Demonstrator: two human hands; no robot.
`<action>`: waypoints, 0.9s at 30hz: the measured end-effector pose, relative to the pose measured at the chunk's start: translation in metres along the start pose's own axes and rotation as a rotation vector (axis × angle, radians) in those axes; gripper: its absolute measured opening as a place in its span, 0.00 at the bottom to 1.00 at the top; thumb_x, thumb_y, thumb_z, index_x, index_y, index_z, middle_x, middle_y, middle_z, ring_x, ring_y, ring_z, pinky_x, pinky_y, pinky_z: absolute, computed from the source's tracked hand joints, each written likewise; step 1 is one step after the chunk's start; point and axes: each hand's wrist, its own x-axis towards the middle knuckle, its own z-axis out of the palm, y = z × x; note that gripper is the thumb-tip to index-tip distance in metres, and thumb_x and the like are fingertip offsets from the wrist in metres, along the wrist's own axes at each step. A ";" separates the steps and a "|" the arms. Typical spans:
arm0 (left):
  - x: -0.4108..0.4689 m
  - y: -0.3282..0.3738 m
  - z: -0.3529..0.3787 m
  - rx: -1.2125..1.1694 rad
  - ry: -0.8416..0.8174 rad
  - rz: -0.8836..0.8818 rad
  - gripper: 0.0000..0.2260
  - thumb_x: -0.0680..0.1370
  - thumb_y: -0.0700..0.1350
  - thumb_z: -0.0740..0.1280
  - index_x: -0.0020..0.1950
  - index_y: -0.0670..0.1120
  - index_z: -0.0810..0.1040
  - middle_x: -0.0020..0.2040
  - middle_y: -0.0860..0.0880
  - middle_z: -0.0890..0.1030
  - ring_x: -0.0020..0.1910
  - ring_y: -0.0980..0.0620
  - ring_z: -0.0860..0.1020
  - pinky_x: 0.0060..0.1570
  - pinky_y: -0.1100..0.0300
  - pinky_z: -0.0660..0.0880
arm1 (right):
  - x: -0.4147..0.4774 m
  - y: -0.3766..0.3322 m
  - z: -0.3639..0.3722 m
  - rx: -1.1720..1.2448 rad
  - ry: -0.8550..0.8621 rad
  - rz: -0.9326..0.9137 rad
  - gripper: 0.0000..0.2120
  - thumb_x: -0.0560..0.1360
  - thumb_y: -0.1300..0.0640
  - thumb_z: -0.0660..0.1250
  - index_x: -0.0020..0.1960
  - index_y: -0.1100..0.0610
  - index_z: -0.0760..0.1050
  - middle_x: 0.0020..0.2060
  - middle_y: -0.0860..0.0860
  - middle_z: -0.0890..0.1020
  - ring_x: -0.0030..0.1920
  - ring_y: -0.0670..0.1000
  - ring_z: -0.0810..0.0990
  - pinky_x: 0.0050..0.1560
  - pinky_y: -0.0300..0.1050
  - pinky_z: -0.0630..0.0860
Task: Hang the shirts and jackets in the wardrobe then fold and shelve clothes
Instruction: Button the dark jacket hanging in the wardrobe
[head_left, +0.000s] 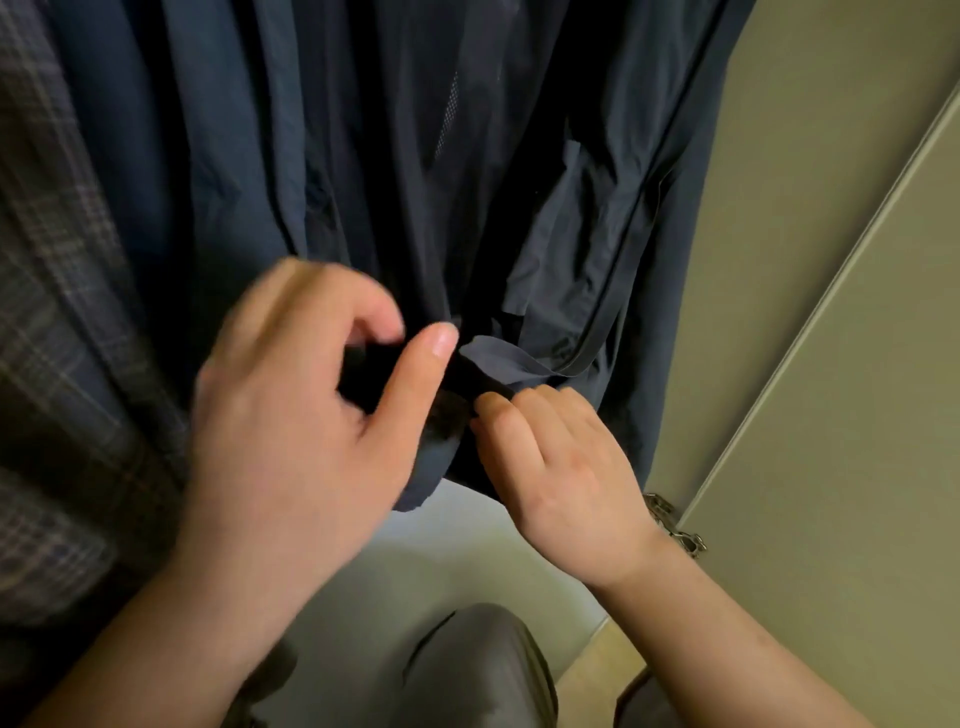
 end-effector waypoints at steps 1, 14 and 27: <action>-0.016 0.004 -0.004 -0.054 0.038 -0.042 0.17 0.81 0.58 0.64 0.36 0.50 0.72 0.32 0.54 0.72 0.34 0.58 0.71 0.36 0.66 0.67 | 0.001 0.000 0.001 0.002 -0.021 -0.011 0.07 0.74 0.68 0.66 0.51 0.67 0.80 0.33 0.56 0.71 0.32 0.56 0.67 0.35 0.50 0.66; -0.073 -0.007 0.096 -1.302 0.016 -1.299 0.17 0.74 0.55 0.70 0.47 0.40 0.81 0.50 0.43 0.85 0.54 0.48 0.84 0.55 0.53 0.77 | 0.000 -0.005 0.039 0.032 -0.065 -0.075 0.05 0.75 0.67 0.65 0.47 0.66 0.80 0.33 0.56 0.73 0.32 0.57 0.70 0.34 0.51 0.69; -0.015 -0.025 0.049 -1.377 -0.193 -1.049 0.08 0.71 0.42 0.72 0.47 0.39 0.83 0.48 0.37 0.85 0.49 0.42 0.85 0.46 0.56 0.82 | 0.013 -0.014 0.021 0.442 0.015 0.231 0.06 0.81 0.63 0.65 0.53 0.66 0.73 0.42 0.54 0.72 0.41 0.51 0.71 0.44 0.45 0.70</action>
